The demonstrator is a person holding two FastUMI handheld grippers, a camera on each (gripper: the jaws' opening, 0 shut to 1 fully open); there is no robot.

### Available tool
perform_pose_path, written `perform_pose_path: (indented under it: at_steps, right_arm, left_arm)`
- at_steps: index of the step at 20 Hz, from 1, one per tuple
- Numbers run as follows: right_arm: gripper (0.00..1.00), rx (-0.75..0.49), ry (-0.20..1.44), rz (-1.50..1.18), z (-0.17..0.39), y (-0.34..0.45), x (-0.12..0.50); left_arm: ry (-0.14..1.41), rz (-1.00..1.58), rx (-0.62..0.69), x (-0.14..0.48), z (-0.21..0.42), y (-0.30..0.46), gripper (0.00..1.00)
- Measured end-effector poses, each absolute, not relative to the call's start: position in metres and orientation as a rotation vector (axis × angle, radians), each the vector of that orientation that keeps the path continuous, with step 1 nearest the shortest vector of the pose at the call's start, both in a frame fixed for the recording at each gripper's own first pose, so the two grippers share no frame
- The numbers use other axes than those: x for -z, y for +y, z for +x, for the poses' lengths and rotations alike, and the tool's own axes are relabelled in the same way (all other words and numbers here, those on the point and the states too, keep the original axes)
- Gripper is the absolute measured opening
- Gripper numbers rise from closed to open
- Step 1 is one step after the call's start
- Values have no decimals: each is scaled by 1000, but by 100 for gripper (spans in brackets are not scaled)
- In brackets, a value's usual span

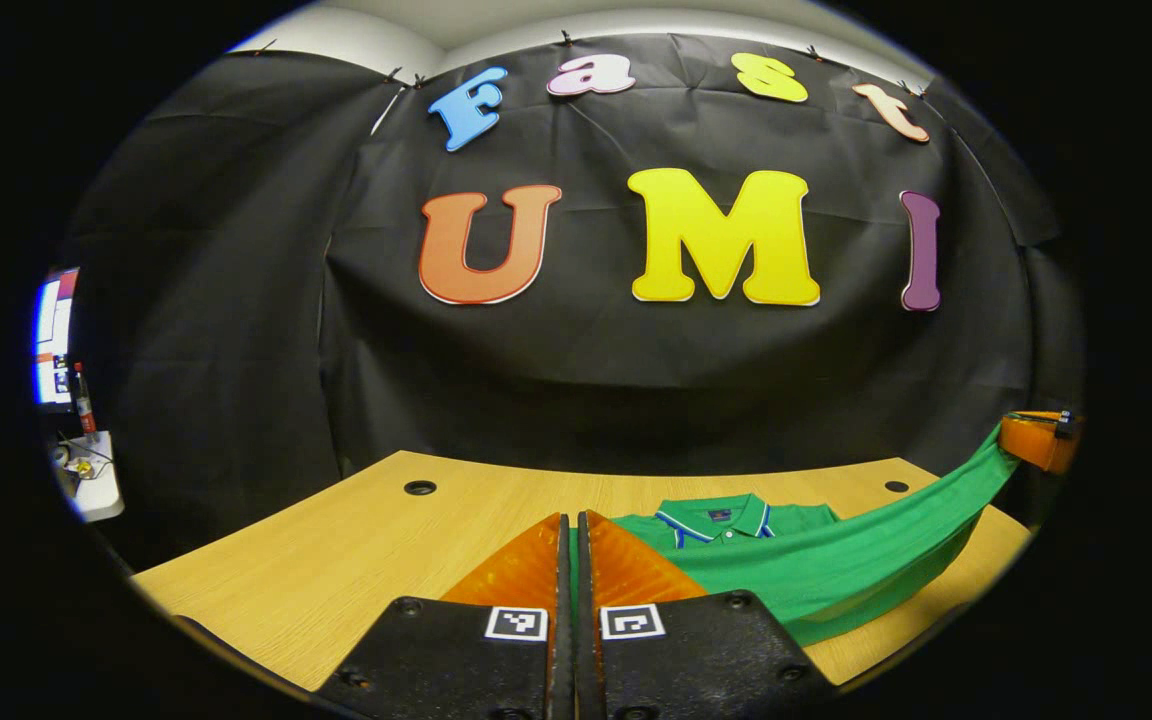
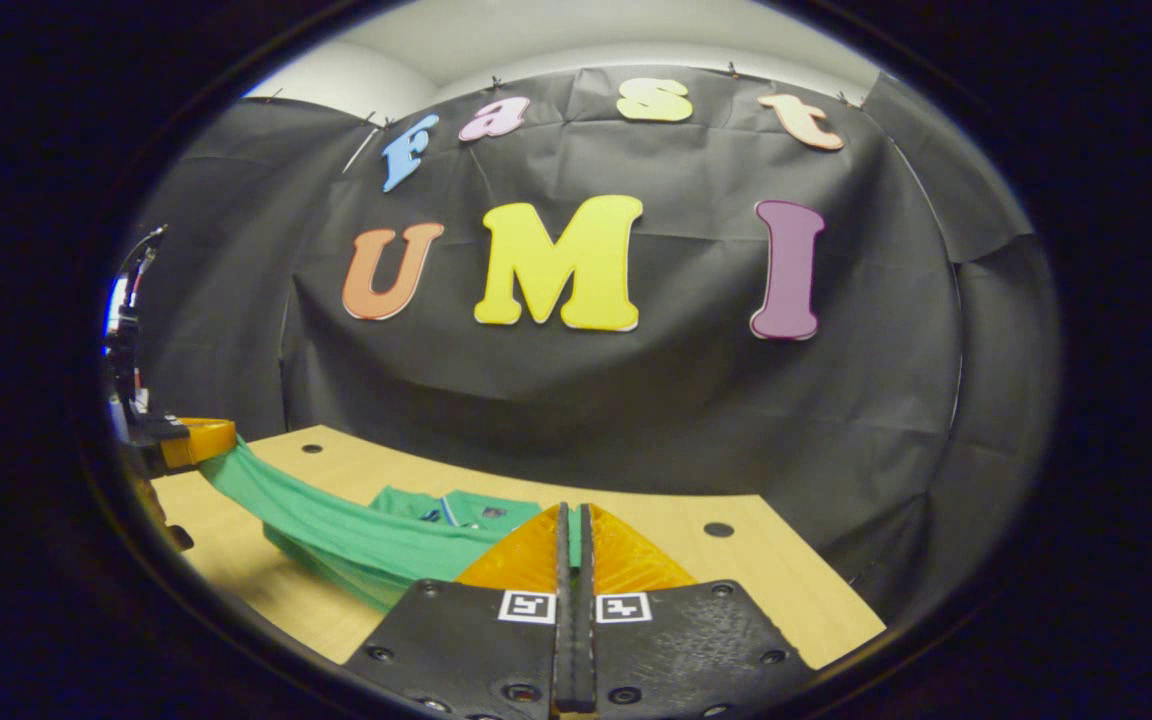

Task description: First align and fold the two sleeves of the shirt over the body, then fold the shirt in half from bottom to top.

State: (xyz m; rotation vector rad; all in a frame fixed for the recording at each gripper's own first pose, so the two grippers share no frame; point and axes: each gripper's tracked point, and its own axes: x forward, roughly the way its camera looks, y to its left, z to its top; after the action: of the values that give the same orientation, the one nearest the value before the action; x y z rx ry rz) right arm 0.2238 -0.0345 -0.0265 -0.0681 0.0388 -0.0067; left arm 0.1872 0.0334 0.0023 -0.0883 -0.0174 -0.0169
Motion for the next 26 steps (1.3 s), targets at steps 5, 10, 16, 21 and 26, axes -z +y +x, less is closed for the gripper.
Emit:
perform_pose_path:
  at_steps: [5, 10, 16, 21, 26]
  right_arm:
    - [0, 59, 53, -41, 304, -39, 16]
    - [0, 77, 90, -41, 366, -41, 28]
    - [0, 74, 88, -109, 438, -32, 63]
    - [0, 114, 73, -127, 480, -38, 95]
    - [0, 147, 108, -158, 493, -52, 128]
  left_arm:
    - [-20, -70, 12, -23, 269, 33, 7]
    - [0, -113, 35, -16, 339, 26, 7]
    - [61, -128, 61, 27, 415, 21, 7]
    - [61, -118, 70, 45, 453, 13, 7]
    - [89, -82, 77, 68, 468, 8, 7]
